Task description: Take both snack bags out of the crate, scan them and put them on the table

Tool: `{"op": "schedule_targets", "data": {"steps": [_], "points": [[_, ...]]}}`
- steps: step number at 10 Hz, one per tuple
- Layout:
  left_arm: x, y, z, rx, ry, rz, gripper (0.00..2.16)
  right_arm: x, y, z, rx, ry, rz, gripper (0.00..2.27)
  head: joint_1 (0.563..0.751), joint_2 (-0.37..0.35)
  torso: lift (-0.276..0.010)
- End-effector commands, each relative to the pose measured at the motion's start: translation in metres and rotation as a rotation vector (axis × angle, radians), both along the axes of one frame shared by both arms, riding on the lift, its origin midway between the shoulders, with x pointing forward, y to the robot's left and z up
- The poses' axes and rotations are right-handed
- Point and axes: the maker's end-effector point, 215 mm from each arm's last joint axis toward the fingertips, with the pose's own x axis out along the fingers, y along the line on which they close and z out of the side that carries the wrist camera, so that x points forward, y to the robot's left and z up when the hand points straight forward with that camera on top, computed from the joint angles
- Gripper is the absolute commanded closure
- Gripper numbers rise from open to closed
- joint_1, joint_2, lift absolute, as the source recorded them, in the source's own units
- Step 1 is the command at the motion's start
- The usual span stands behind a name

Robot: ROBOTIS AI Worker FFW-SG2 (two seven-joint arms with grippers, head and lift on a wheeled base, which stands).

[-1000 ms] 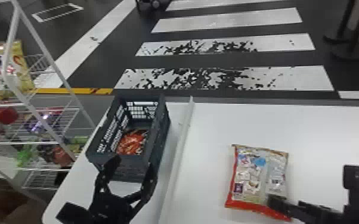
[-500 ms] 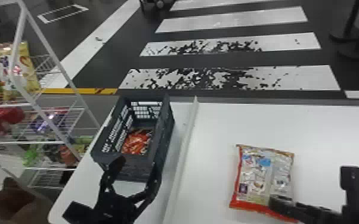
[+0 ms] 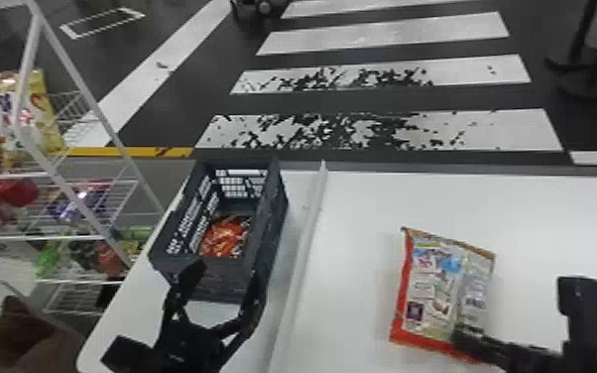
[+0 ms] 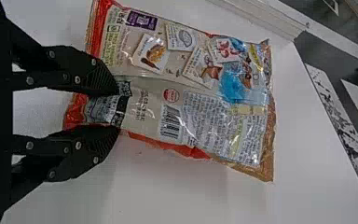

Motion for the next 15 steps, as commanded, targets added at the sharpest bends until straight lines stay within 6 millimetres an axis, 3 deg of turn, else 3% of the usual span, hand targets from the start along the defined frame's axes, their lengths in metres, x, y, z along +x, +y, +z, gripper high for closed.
{"op": "schedule_targets", "data": {"steps": [1, 3, 7, 8, 11, 15], "points": [[0.000, 0.000, -0.001, 0.000, 0.002, 0.001, 0.15, -0.001, 0.000, 0.001, 0.003, -0.003, -0.002, 2.26, 0.695, 0.268, -0.092], [0.000, 0.001, -0.001, -0.001, 0.002, 0.001, 0.15, 0.003, -0.005, 0.016, 0.031, -0.030, -0.025, 2.26, 0.695, 0.268, -0.092], [0.000, 0.001, -0.002, -0.001, 0.003, 0.002, 0.15, 0.025, -0.051, 0.062, 0.118, -0.114, -0.148, 2.26, 0.695, 0.231, -0.092], [0.000, 0.001, -0.002, -0.001, 0.003, 0.002, 0.15, 0.033, -0.075, 0.072, 0.128, -0.140, -0.204, 2.26, 0.695, 0.210, -0.092], [-0.001, 0.002, -0.002, 0.003, 0.005, -0.001, 0.15, 0.060, -0.171, 0.111, 0.153, -0.258, -0.422, 2.26, 0.695, 0.091, -0.092], [0.000, 0.001, -0.002, 0.006, 0.011, -0.003, 0.15, 0.055, -0.304, 0.127, 0.149, -0.341, -0.726, 2.26, 0.695, -0.056, -0.092]]}}
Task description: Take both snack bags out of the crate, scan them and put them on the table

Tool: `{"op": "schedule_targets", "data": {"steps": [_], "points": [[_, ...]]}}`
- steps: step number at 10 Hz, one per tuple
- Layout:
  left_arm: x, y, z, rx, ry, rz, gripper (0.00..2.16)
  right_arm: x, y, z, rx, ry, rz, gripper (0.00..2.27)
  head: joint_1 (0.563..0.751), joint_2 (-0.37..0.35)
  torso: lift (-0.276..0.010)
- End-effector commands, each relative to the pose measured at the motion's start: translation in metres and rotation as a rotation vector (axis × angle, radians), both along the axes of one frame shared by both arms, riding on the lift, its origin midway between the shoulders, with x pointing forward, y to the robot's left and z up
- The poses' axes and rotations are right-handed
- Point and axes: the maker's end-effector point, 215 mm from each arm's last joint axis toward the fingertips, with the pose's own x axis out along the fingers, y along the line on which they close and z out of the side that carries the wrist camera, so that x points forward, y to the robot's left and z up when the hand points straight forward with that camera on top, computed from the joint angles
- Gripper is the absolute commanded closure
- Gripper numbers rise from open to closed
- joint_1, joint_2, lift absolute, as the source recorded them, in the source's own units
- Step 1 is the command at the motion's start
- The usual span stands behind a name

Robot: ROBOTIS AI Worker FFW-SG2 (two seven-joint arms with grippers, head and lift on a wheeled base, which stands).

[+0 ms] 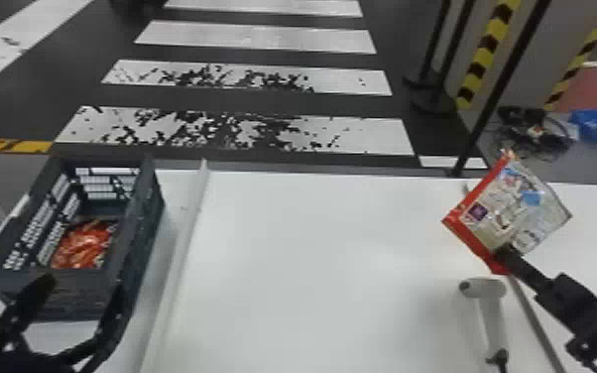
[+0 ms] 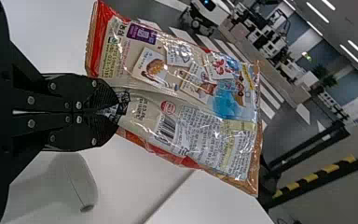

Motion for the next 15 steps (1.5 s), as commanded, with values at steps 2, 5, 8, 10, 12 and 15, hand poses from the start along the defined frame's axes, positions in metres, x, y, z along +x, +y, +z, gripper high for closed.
{"op": "schedule_targets", "data": {"steps": [2, 5, 8, 10, 12, 15], "points": [[-0.001, 0.000, -0.002, 0.002, 0.007, -0.001, 0.15, -0.014, -0.086, -0.004, -0.041, -0.009, -0.211, 2.26, 0.695, -0.173, -0.092], [-0.001, 0.000, -0.002, 0.003, 0.007, -0.001, 0.15, -0.039, -0.164, -0.026, -0.154, 0.040, -0.402, 2.26, 0.695, -0.295, -0.092], [-0.001, 0.000, -0.002, 0.002, 0.007, -0.001, 0.15, -0.052, -0.195, -0.055, -0.198, 0.104, -0.475, 2.26, 0.695, -0.350, -0.092], [-0.001, 0.000, -0.004, 0.002, 0.010, 0.000, 0.15, -0.054, -0.197, -0.068, -0.199, 0.114, -0.486, 1.83, 0.695, -0.350, -0.092], [-0.001, 0.000, -0.002, 0.002, 0.007, -0.001, 0.15, -0.054, -0.195, -0.071, -0.202, 0.118, -0.485, 0.00, 0.695, -0.350, -0.092], [0.001, -0.001, -0.004, 0.005, 0.018, -0.005, 0.15, -0.064, -0.201, -0.072, -0.227, 0.139, -0.503, 0.06, 0.695, -0.350, -0.092]]}}
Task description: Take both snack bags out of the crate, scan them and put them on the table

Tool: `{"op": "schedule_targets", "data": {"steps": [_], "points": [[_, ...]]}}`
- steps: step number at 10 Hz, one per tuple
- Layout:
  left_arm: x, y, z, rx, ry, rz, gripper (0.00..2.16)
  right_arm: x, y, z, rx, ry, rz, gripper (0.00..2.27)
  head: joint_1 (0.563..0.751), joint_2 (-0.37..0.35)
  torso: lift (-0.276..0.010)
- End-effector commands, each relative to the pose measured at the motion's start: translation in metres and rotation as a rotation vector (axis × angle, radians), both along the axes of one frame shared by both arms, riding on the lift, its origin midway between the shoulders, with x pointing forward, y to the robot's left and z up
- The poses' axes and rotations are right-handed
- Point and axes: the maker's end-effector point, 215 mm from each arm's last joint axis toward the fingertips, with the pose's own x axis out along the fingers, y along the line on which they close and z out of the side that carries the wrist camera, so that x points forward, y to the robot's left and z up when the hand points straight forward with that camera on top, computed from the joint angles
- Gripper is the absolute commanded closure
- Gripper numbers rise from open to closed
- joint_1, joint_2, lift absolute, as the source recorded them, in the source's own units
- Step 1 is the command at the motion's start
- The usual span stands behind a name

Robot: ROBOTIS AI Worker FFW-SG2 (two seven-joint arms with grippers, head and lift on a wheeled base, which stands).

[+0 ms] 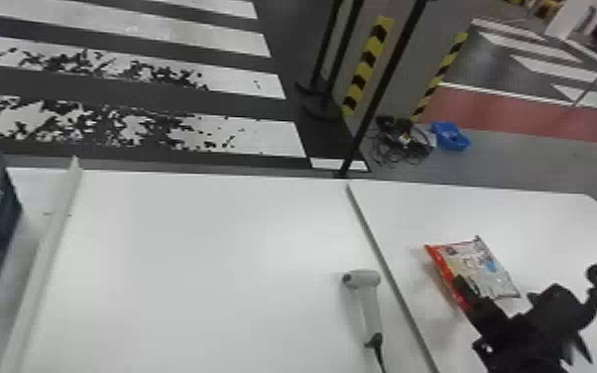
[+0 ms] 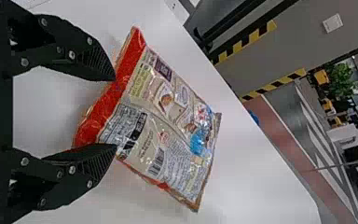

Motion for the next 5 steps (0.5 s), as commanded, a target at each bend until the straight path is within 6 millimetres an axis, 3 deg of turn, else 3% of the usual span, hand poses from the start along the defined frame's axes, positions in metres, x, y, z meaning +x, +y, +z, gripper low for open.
{"op": "schedule_targets", "data": {"steps": [1, 3, 5], "points": [[0.004, 0.004, -0.001, 0.019, 0.018, -0.006, 0.15, -0.005, -0.004, 0.007, -0.033, 0.008, 0.003, 0.06, 0.695, -0.350, -0.092], [0.010, 0.008, 0.003, 0.010, 0.014, 0.011, 0.15, 0.004, 0.003, 0.054, -0.177, -0.084, 0.026, 0.06, 0.695, -0.350, -0.092], [0.011, -0.005, 0.007, -0.002, 0.004, -0.004, 0.15, 0.029, 0.056, 0.086, -0.315, -0.131, 0.139, 0.06, 0.695, -0.350, -0.092]]}}
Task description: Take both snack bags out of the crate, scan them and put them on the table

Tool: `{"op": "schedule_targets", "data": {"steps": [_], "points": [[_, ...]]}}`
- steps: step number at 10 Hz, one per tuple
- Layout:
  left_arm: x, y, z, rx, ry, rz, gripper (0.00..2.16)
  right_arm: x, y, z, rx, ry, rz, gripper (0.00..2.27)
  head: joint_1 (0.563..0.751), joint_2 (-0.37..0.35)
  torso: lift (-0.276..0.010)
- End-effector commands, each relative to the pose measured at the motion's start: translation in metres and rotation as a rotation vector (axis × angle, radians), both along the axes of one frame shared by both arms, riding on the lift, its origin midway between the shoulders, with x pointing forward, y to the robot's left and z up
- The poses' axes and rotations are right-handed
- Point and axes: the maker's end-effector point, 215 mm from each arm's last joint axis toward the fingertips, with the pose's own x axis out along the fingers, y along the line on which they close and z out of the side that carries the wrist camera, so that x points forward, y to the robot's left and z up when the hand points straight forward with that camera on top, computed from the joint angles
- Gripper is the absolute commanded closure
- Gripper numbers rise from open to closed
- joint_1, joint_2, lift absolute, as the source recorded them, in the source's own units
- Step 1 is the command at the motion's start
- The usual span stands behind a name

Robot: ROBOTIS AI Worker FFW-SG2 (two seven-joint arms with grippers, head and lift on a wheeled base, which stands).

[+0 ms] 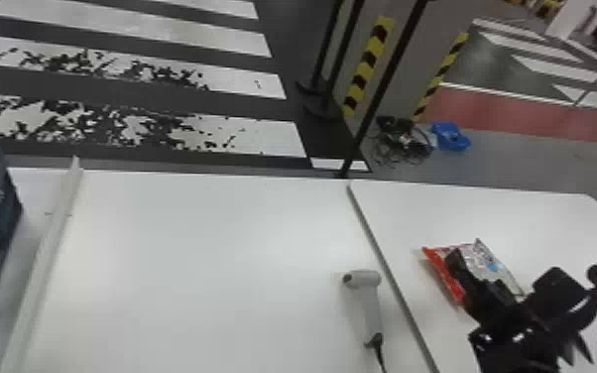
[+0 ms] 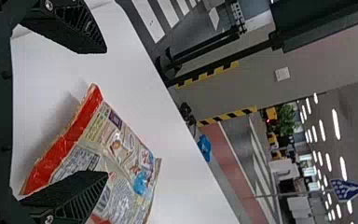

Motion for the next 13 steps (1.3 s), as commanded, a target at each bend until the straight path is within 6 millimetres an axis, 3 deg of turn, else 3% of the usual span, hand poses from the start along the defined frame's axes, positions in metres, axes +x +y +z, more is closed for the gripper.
{"op": "schedule_targets", "data": {"steps": [1, 3, 4, 7, 10, 12, 13], "points": [[-0.002, -0.007, 0.003, -0.005, -0.004, -0.008, 0.15, 0.017, 0.046, 0.022, -0.074, -0.047, 0.075, 0.06, 0.695, -0.350, -0.092], [-0.008, -0.002, 0.004, -0.003, -0.003, 0.002, 0.15, 0.038, 0.112, 0.028, -0.098, -0.068, 0.186, 0.06, 0.695, -0.296, -0.092], [-0.011, -0.004, 0.009, -0.006, -0.013, -0.004, 0.14, 0.045, 0.152, 0.040, -0.159, -0.105, 0.248, 0.06, 0.695, -0.269, -0.092], [-0.013, -0.009, 0.011, -0.007, -0.014, -0.014, 0.14, 0.038, 0.284, 0.082, -0.333, -0.243, 0.348, 0.06, 0.695, -0.099, -0.092], [-0.014, -0.010, 0.010, -0.009, -0.018, -0.019, 0.14, 0.011, 0.384, 0.080, -0.338, -0.294, 0.461, 0.06, 0.695, 0.064, -0.092], [-0.013, -0.011, 0.006, -0.015, -0.019, -0.022, 0.14, -0.004, 0.428, 0.058, -0.335, -0.272, 0.517, 0.06, 0.695, 0.146, -0.092], [-0.013, -0.011, 0.005, -0.016, -0.024, -0.021, 0.14, -0.010, 0.439, 0.044, -0.333, -0.249, 0.535, 0.06, 0.695, 0.191, -0.092]]}}
